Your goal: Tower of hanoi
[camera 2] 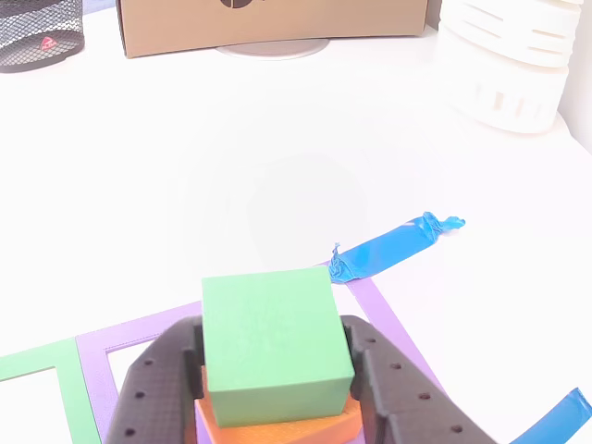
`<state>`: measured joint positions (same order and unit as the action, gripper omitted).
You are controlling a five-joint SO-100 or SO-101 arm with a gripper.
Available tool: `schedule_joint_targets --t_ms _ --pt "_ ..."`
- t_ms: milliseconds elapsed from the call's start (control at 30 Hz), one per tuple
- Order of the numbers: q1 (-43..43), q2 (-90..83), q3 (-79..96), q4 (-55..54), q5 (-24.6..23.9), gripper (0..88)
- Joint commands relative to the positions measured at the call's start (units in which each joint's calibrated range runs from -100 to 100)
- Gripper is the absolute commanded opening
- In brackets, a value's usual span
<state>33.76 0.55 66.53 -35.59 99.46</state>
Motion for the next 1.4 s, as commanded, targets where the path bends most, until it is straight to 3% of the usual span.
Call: schedule_joint_targets --t_ms 0,333,567,900,1167,1367 --pt "-0.7 -0.3 -0.4 -1.3 0.5 9.4" --pt "-2.0 -2.0 -0.5 0.5 0.5 5.6" --pt "-4.7 -13.4 -1.8 12.8 0.5 5.5" --pt "-4.1 -26.8 -15.8 43.4 0.5 5.2" --pt "-5.1 -31.4 -42.0 83.2 0.5 5.1" --pt "-10.3 -32.6 -58.5 103.0 0.5 5.0"
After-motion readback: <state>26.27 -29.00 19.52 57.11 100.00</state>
